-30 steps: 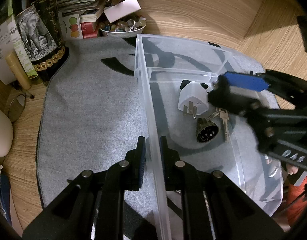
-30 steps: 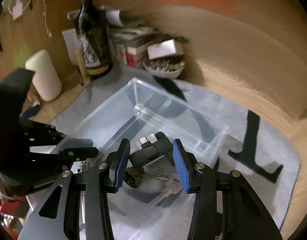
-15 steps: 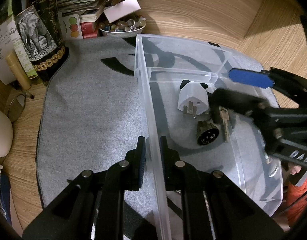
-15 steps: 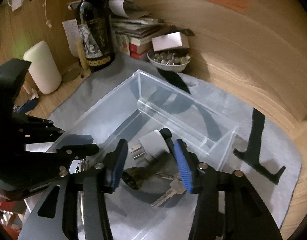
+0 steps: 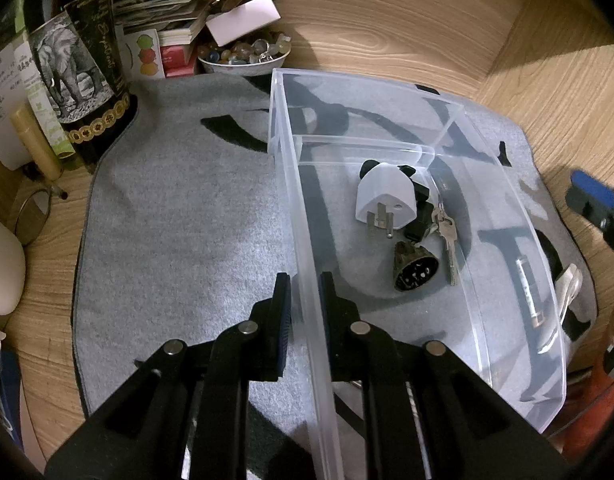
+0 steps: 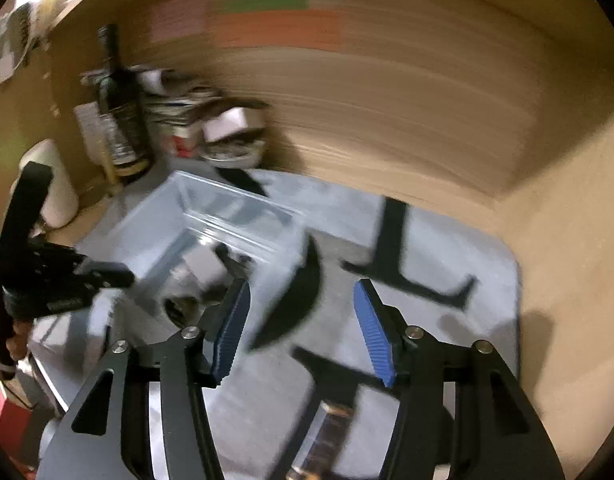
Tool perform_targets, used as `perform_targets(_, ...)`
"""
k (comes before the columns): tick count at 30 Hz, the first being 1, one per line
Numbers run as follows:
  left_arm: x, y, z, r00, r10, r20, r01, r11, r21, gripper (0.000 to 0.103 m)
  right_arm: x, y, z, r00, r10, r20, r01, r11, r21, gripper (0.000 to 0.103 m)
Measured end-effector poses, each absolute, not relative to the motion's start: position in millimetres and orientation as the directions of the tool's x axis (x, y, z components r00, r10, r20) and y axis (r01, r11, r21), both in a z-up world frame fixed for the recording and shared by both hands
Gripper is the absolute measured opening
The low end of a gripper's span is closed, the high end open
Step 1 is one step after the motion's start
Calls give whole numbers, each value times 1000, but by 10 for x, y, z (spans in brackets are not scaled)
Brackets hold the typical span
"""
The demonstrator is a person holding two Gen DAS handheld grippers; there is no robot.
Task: Organize rigid objects
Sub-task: 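Lower the black USB stick into the box beside the adapter and release, then grasp the gold-and-black battery on the rug with the right tool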
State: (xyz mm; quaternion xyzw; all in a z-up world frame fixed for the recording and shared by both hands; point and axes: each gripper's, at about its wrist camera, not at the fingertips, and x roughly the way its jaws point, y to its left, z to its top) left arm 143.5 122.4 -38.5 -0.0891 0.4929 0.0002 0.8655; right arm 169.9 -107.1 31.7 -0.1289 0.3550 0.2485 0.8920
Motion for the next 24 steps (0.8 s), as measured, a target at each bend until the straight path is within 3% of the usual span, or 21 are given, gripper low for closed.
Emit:
perform_targets(9, 1437, 1218, -381, 514, -88, -853, -90, 984, -155, 12, 1698, -1405, -247, 530, 252, -810, -479, 877, -41, 53)
perform_targets(17, 1442, 1217, -379, 513, -87, -854, -91, 984, -154, 12, 1543, -1393, -593, 468, 254, -846, -525, 850, -35, 51)
perform_targets(21, 1441, 1218, -379, 513, -87, -854, -91, 984, -155, 12, 1477, -1380, -583, 478, 274, -835, -547, 836, -38, 23)
perform_targets(24, 1442, 1213, -378, 513, -88, -854, -90, 984, -155, 12, 1441, -1361, -586, 493, 271, -827, -548, 835, -53, 22)
